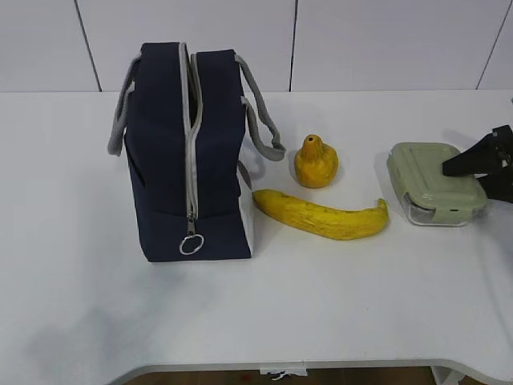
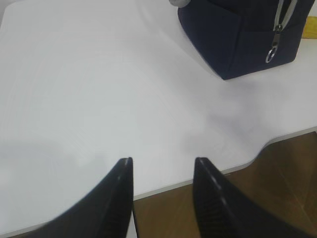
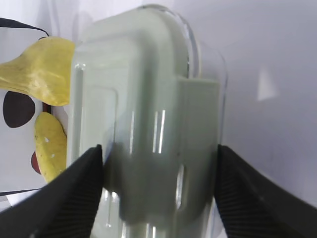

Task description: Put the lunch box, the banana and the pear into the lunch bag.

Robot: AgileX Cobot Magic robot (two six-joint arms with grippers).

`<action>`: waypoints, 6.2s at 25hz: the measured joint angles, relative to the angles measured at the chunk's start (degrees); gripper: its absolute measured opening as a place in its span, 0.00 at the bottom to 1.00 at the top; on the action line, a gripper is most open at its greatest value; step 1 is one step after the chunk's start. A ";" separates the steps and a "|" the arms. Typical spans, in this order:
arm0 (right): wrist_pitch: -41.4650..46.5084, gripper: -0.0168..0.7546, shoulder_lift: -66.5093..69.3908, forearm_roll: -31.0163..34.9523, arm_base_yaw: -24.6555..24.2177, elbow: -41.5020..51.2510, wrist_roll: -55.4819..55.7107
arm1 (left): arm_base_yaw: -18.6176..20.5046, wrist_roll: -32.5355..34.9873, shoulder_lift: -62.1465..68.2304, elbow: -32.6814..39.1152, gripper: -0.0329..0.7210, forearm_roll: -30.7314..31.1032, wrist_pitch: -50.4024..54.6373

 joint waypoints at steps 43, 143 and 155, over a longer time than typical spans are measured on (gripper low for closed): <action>-0.71 0.49 -12.33 1.40 1.86 -0.01 19.15 | 0.00 0.00 11.60 -4.65 0.45 -13.30 1.79; -25.32 0.49 1.19 11.52 45.93 -15.63 22.48 | -5.30 10.37 99.30 -54.08 0.06 -34.73 -4.11; -24.36 0.49 6.84 11.19 45.93 -17.91 22.48 | -5.99 10.70 101.42 -54.36 0.06 -34.04 -3.72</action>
